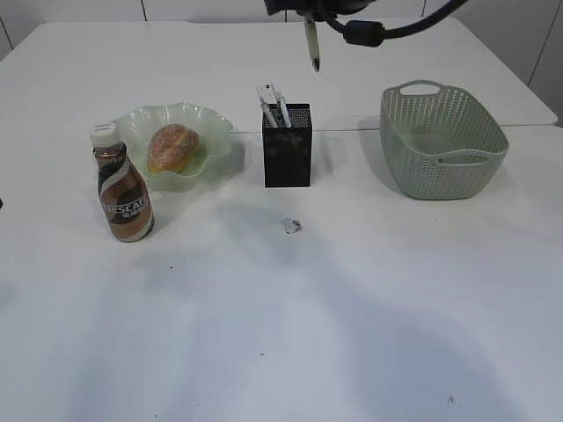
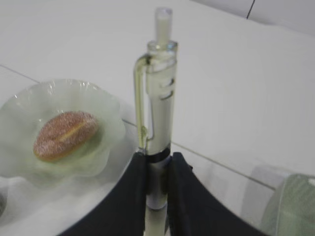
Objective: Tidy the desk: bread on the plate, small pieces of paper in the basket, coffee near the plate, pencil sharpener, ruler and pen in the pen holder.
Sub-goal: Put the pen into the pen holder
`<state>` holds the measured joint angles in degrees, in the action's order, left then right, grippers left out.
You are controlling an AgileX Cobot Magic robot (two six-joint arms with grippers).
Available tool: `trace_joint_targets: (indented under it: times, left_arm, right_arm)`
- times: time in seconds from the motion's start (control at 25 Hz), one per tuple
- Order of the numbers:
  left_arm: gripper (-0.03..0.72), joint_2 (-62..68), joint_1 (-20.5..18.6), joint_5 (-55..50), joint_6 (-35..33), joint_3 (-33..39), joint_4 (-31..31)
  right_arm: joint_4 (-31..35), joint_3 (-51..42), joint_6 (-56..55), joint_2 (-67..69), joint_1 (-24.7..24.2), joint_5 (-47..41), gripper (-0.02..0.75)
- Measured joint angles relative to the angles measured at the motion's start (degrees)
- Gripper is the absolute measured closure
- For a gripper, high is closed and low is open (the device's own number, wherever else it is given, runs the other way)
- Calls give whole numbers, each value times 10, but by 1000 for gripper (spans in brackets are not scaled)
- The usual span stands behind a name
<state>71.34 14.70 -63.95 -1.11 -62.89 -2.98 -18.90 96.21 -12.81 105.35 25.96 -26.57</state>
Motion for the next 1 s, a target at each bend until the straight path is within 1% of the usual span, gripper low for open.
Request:
trace_joint_targets:
  times: [0.04,0.2,0.36,0.44,0.48,0.52,0.64,0.88,1.0]
  left_arm:
    - [287,0,0,7,0,0,0]
    - [287,0,0,28,0,0,-1]
    - [287,0,0,35,0,0,-1]
    - [287,0,0,36,0,0,-1]
    - [287,0,0,37,0,0,-1]
    - [287,0,0,40,0,0,-1]
    - [287,0,0,54,0,0,-1]
    - [287,0,0,80,0,0,-1]
    - [287,0,0,80,0,0,-1]
  right_arm:
    - [-4,0,0,5,0,34,650]
    - [-22,0,1,24,-1,112,650]
    - [-31,0,1,65,-17,182,650]
    - [-34,0,1,82,-32,209,650]
    - [-34,0,1,82,-32,209,650]
    - [-35,0,1,96,-47,236,650]
    - [-35,0,1,114,-59,266,650]
    - [-37,0,1,156,-62,347,650]
    - [-39,0,1,174,-62,357,650]
